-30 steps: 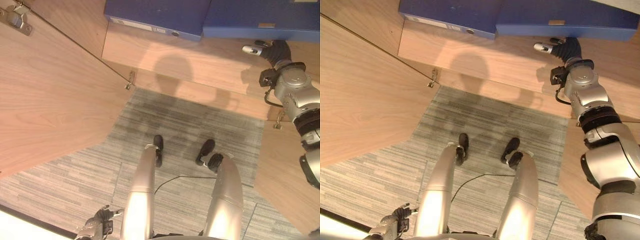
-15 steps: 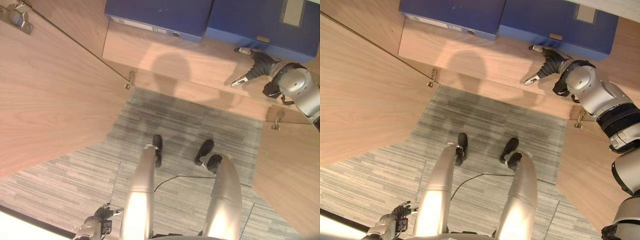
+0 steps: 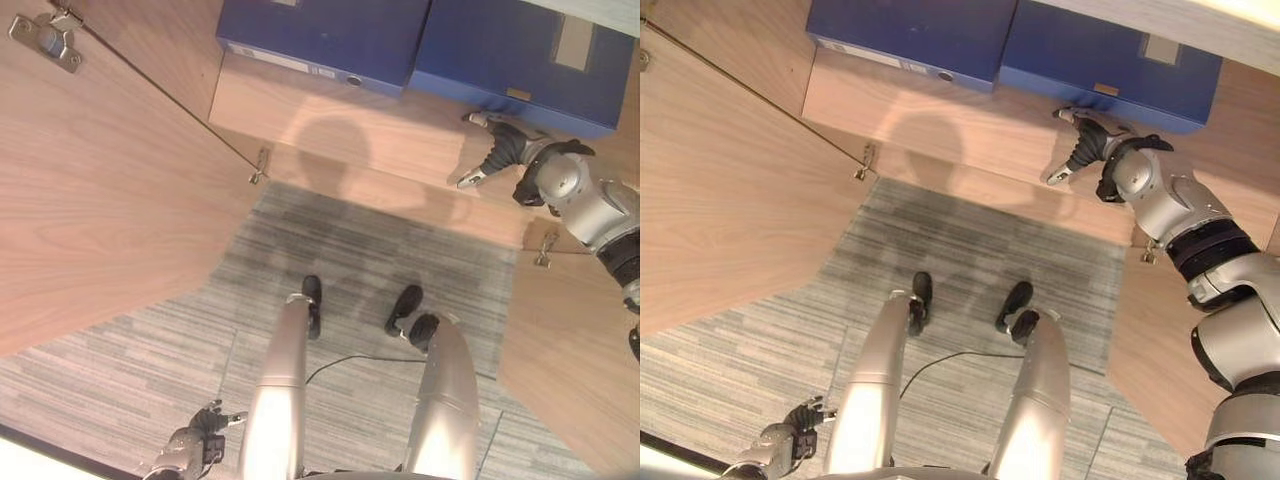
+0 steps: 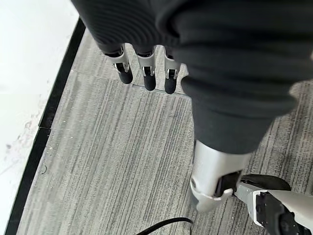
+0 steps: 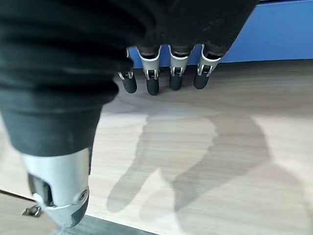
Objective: Put the empty folder in the office cabinet
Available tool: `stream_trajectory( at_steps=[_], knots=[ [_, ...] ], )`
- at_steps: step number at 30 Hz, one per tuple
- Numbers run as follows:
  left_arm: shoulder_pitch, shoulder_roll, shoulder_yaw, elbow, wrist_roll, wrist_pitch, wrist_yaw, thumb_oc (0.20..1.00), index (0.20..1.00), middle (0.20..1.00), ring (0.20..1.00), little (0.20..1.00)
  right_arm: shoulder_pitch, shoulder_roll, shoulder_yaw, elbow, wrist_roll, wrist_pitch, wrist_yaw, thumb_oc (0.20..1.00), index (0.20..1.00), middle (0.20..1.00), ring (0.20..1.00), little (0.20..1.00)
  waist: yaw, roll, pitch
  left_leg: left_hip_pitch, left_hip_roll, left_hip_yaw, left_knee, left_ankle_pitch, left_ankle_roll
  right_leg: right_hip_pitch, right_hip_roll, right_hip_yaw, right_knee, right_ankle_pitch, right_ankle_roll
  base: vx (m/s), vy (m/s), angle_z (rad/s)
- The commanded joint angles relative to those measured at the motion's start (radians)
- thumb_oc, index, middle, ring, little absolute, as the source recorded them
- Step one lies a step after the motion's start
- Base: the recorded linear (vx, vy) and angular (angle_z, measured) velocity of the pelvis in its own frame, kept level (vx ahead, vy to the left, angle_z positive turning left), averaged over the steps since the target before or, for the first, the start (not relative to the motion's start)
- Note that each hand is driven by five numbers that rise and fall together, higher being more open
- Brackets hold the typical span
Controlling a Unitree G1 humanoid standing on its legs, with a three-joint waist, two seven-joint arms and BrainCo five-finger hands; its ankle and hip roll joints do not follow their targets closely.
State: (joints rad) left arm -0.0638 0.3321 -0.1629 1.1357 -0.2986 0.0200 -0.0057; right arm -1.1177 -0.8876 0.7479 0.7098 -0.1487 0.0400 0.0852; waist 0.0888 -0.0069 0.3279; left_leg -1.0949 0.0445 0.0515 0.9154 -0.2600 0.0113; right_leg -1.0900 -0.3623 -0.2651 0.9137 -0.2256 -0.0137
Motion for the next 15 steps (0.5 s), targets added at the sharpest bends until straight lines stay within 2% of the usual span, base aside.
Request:
stream_trajectory(
  at_steps=[1, 4, 6, 8, 9, 10, 13, 15],
  knots=[
    [0.065, 0.041, -0.044, 0.000, -0.035, 0.003, 0.040, 1.000, 1.000, 1.000, 1.000, 1.000, -0.070, 0.046, 0.071, 0.246, -0.027, 0.081, -0.068, 1.000, 1.000, 1.000, 1.000, 1.000, 0.029, 0.062, 0.036, -0.014, 0.026, -0.006, -0.091, 0.029, -0.006, 0.047, -0.025, 0.029, -0.030, -0.029, 0.034, -0.02, 0.026, -0.05],
    [0.070, 0.044, -0.053, -0.020, -0.051, 0.004, 0.045, 1.000, 1.000, 1.000, 1.000, 1.000, -0.087, 0.073, 0.082, 0.261, -0.023, 0.090, -0.054, 1.000, 1.000, 1.000, 1.000, 1.000, 0.030, 0.066, 0.036, -0.020, 0.023, -0.006, -0.081, 0.024, -0.004, 0.042, -0.025, 0.031, -0.021, -0.034, 0.030, 0.00, 0.010, -0.09],
    [0.079, 0.045, -0.066, -0.031, -0.057, 0.010, 0.038, 1.000, 1.000, 1.000, 1.000, 1.000, -0.087, 0.083, 0.090, 0.267, 0.006, 0.092, -0.024, 1.000, 1.000, 1.000, 1.000, 1.000, 0.033, 0.069, 0.034, -0.027, 0.019, -0.006, -0.074, 0.023, -0.002, 0.036, -0.026, 0.034, -0.012, -0.038, 0.027, 0.00, -0.002, -0.02],
    [0.096, 0.059, -0.081, -0.055, -0.055, 0.018, 0.020, 1.000, 1.000, 1.000, 1.000, 1.000, -0.078, 0.089, 0.119, 0.269, 0.059, 0.097, 0.052, 1.000, 1.000, 1.000, 1.000, 1.000, 0.040, 0.073, 0.031, -0.036, 0.015, -0.008, -0.061, 0.020, -0.002, 0.028, -0.029, 0.036, 0.003, -0.046, 0.021, 0.00, 0.000, 0.00],
    [0.097, 0.059, -0.081, -0.056, -0.056, 0.018, 0.019, 1.000, 1.000, 1.000, 1.000, 1.000, -0.079, 0.090, 0.121, 0.270, 0.059, 0.096, 0.052, 1.000, 1.000, 1.000, 1.000, 1.000, 0.039, 0.073, 0.030, -0.037, 0.015, -0.008, -0.060, 0.020, -0.002, 0.027, -0.029, 0.037, 0.004, -0.047, 0.021, -0.01, -0.014, 0.04],
    [0.105, 0.066, -0.095, -0.067, -0.066, 0.018, 0.005, 1.000, 1.000, 1.000, 1.000, 1.000, -0.114, 0.087, 0.185, 0.326, 0.055, 0.094, 0.105, 1.000, 1.000, 1.000, 1.000, 1.000, 0.051, 0.073, 0.028, -0.045, 0.013, -0.010, -0.050, 0.019, -0.003, 0.020, -0.032, 0.040, 0.013, -0.048, 0.019, -0.01, -0.004, 0.04],
    [0.119, 0.067, -0.090, -0.094, -0.080, 0.021, 0.005, 1.000, 1.000, 1.000, 1.000, 1.000, -0.137, 0.067, 0.241, 0.270, 0.035, 0.088, 0.126, 1.000, 1.000, 1.000, 1.000, 1.000, 0.050, 0.072, 0.028, -0.050, 0.016, -0.008, -0.043, 0.018, -0.004, 0.014, -0.032, 0.043, 0.017, -0.049, 0.018, -0.01, 0.008, 0.02],
    [0.134, 0.058, -0.063, -0.107, -0.074, 0.033, 0.003, 1.000, 1.000, 1.000, 1.000, 1.000, -0.087, 0.000, 0.266, -0.036, 0.002, 0.088, 0.195, 1.000, 1.000, 1.000, 1.000, 1.000, 0.031, 0.061, 0.035, -0.053, 0.019, -0.007, -0.035, 0.013, -0.004, 0.010, -0.030, 0.044, 0.024, -0.053, 0.016, 0.00, 0.011, 0.04]
  ],
)
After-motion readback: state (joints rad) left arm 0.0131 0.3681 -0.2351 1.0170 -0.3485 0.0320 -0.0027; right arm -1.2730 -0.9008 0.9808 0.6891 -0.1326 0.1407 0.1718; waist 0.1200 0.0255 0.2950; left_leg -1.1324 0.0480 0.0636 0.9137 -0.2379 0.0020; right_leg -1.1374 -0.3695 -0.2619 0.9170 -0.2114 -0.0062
